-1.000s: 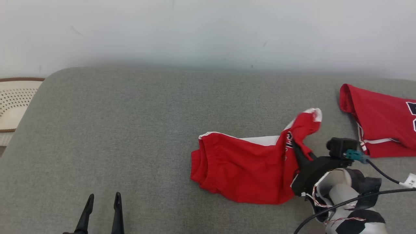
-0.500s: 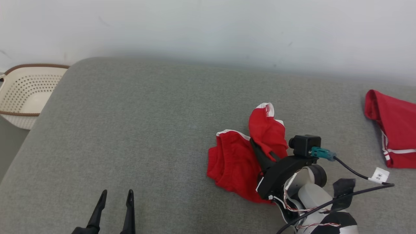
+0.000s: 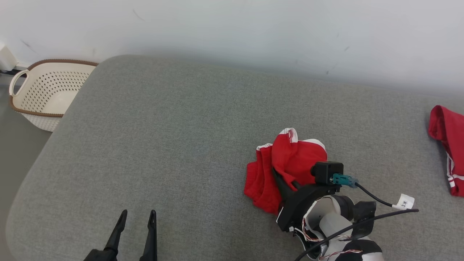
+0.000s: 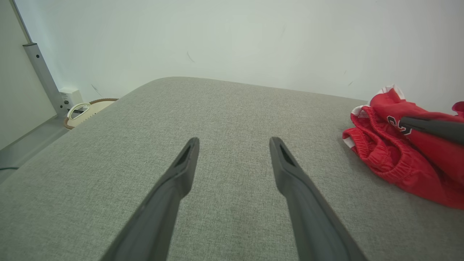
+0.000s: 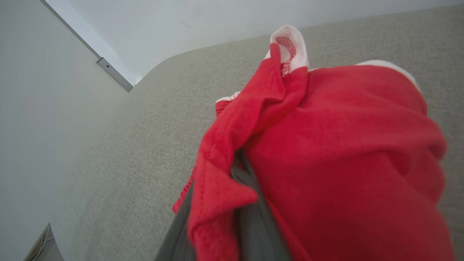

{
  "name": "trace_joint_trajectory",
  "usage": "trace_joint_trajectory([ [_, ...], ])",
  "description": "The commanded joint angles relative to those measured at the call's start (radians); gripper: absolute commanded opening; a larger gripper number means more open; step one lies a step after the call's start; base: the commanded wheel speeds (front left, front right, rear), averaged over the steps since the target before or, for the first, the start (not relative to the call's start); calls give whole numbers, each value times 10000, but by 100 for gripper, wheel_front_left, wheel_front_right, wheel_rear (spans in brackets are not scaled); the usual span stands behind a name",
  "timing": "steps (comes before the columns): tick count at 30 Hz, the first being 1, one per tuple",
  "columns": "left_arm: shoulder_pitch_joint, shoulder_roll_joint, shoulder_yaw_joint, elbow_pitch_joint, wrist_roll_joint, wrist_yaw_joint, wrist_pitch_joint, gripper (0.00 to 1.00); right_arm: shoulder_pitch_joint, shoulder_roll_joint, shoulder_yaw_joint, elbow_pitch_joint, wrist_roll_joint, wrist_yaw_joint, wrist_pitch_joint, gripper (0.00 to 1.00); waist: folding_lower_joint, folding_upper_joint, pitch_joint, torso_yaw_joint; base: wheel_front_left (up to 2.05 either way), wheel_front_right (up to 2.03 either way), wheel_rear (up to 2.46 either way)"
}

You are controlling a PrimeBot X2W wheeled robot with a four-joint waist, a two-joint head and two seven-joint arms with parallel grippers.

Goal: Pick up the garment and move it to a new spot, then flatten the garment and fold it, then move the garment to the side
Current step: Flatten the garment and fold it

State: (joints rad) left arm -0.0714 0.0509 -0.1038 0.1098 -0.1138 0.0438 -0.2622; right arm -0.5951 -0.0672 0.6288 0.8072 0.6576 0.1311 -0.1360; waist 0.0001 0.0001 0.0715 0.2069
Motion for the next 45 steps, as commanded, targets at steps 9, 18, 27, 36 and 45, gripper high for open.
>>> trace_joint_trajectory([
  [9, 98, 1, 195, 44, 12, -30, -40, 100, -144, -313, 533, -601, 402, -6, -915, 100, -1, -1, -244, -445, 0, 0, 0],
  [18, 347, 0, 380, -72, 9, -19, -40, 100, 640, -1432, -611, -1617, 56, -4, -1234, 100, -1, -1, -367, -805, 0, 0, 0],
  [27, 394, 0, 406, -224, 96, 7, -40, 100, 942, -1628, -1475, -1692, -909, -6, -1268, 100, -1, -1, -289, -847, 0, 0, 0],
  [36, 184, 1, 347, -248, 117, -12, -40, 100, 930, -1125, -2436, -1501, -2163, -6, -1291, 0, -1, -1, -68, -605, 0, 0, 0],
  [45, -75, -1, 228, -176, 143, -67, -40, 100, 807, -566, -3094, -1383, -3427, -6, -1296, 0, -1, -1, 193, -154, 0, 0, 0],
])
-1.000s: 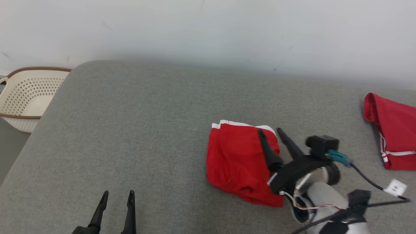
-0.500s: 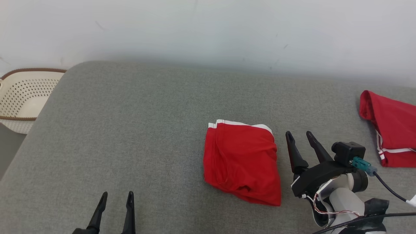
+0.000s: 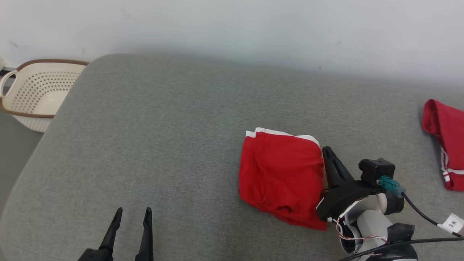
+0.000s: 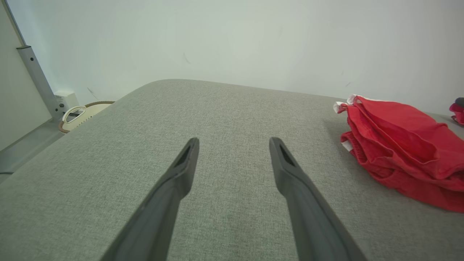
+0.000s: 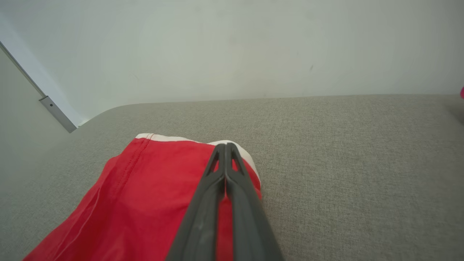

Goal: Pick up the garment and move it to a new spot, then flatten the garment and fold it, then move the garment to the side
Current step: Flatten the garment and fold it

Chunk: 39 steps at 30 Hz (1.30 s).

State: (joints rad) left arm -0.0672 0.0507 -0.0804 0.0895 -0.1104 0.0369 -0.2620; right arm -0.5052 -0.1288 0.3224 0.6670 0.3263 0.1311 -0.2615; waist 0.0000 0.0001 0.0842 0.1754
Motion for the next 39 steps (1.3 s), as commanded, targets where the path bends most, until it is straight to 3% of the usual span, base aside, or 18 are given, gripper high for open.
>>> trace_joint_trajectory([
  [1, -155, 1, -22, 38, 97, 2, -41, 100, -93, 83, -43, 120, -191, -6, -42, 0, 0, -1, 85, 228, 0, 0, 0],
  [11, -376, 1, -277, 137, -60, 27, -40, 100, -165, 348, -169, 1211, -680, -6, -43, 0, 0, -1, 303, 1046, 0, 0, 0],
  [19, -407, 1, -354, 173, -127, 72, -41, 100, -62, 661, 176, 1139, -610, -6, -44, 0, 0, -1, 416, 1484, 0, 0, 0],
  [26, -411, 1, -359, 206, -146, 97, -41, 100, 259, 782, 827, 753, -322, -6, -44, 0, 0, -1, 375, 1562, 0, 0, 0],
  [34, -353, 1, -361, 237, -185, 147, -41, 100, 718, 779, 2177, -62, 775, -6, -41, 0, 0, -1, 209, 1394, 0, 0, 0],
  [39, -215, 3, -236, 224, -93, 124, -40, 100, 709, 780, 2145, -436, 1060, -6, -44, 0, 0, -1, 42, 1174, 0, 0, 0],
])
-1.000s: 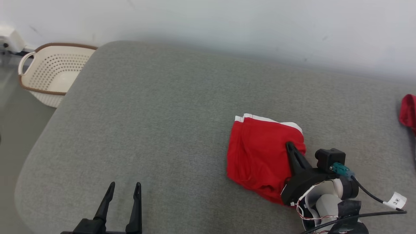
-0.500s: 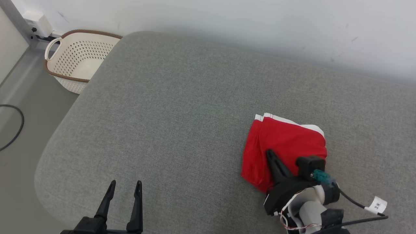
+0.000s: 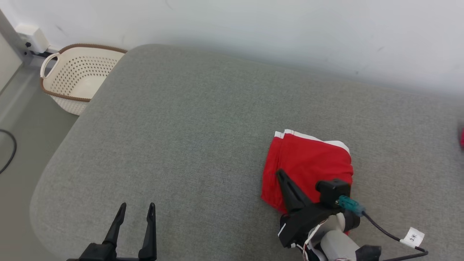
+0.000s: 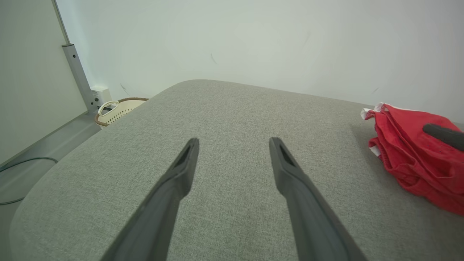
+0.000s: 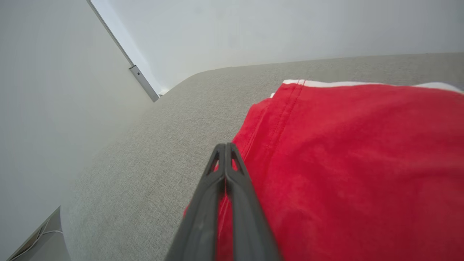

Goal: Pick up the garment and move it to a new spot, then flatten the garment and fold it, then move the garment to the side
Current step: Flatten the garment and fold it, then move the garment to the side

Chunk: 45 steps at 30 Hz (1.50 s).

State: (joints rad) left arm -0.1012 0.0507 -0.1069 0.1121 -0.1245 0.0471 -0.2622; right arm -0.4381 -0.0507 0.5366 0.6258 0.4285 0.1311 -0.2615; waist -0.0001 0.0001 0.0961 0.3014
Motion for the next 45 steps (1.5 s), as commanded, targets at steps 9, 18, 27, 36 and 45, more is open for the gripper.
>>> trace_joint_trajectory([
  [9, 513, 14, 350, -114, 147, 20, -40, 100, 278, -215, -1330, -1129, -501, -6, -28, 100, 1, -1, -467, -771, 0, 0, 0],
  [18, 753, 22, 608, -283, 256, 15, -40, 100, 346, -709, -2541, -600, -556, -6, -26, 100, 1, -1, -679, -1254, 0, 0, 0],
  [27, 835, 17, 622, -360, 254, -32, -38, 100, -37, -696, -2212, 1088, 58, -6, -10, 100, 1, -1, -610, -1205, 0, 0, 0],
  [36, 702, 11, 635, -352, 216, -36, -40, 100, -438, -579, -1361, 2403, 1060, -6, 284, 100, 1, -1, -464, -1000, 0, 0, 0],
  [45, 681, 7, 630, -401, 136, 26, -40, 100, -577, -370, -485, 3092, 2199, -6, 1096, 100, 1, -1, -300, -984, 0, 0, 0],
])
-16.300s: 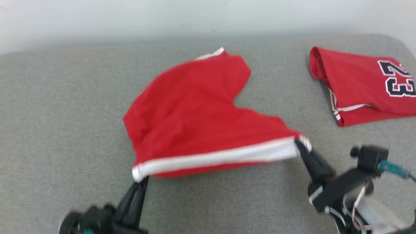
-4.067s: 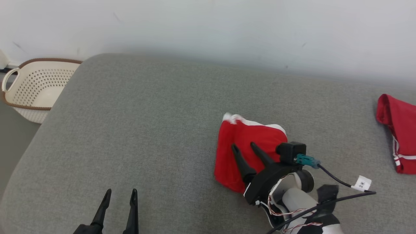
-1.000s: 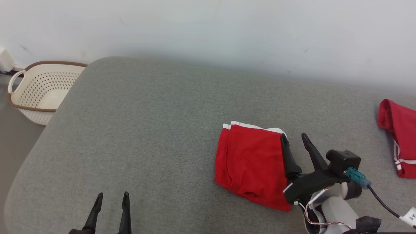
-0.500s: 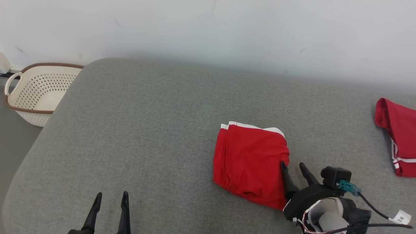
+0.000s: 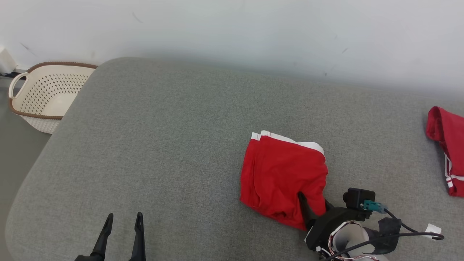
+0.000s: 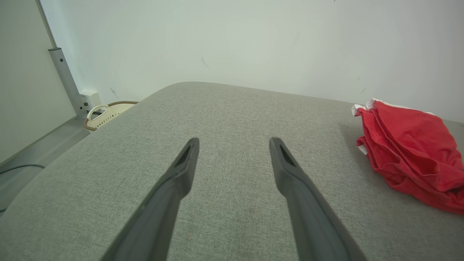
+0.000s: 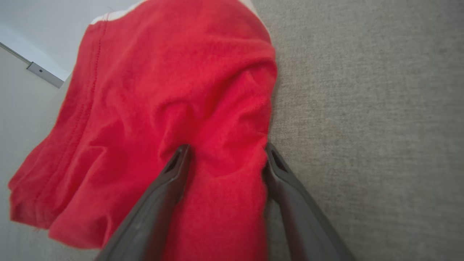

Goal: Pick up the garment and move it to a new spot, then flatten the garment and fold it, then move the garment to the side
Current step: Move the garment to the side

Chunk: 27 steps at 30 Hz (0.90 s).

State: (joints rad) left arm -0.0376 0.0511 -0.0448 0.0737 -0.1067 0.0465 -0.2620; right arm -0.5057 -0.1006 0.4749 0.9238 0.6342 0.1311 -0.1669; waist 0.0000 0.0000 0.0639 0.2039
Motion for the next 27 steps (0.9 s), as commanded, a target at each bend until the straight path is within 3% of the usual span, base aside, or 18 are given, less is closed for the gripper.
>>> trace_joint_trajectory([
  [1, 38, 3, -1, -17, -51, 42, -41, 100, 64, 154, 259, 56, 266, -4, 160, 80, 0, 0, 41, -15, 0, 0, 0],
  [2, 33, 2, -10, -15, -54, 53, -41, 100, 17, 155, 337, -48, 388, -4, 26, 0, 0, 0, 55, -19, 0, 0, 0],
  [7, 62, 1, -10, -21, -49, 83, -41, 100, -225, -241, 910, -145, 525, -4, -305, 0, 0, 0, 87, -83, 0, 0, 0],
  [16, 93, -4, 36, -125, -141, 183, -40, 100, -1280, -1445, 2196, -52, -769, -6, -800, 0, 0, 0, 247, -764, 0, 0, 0],
  [27, -325, -2, 57, -429, -163, 216, -40, 100, -2920, -3125, 3370, -427, -1038, -6, -428, 0, 0, 0, 972, -1754, 0, 0, 0],
])
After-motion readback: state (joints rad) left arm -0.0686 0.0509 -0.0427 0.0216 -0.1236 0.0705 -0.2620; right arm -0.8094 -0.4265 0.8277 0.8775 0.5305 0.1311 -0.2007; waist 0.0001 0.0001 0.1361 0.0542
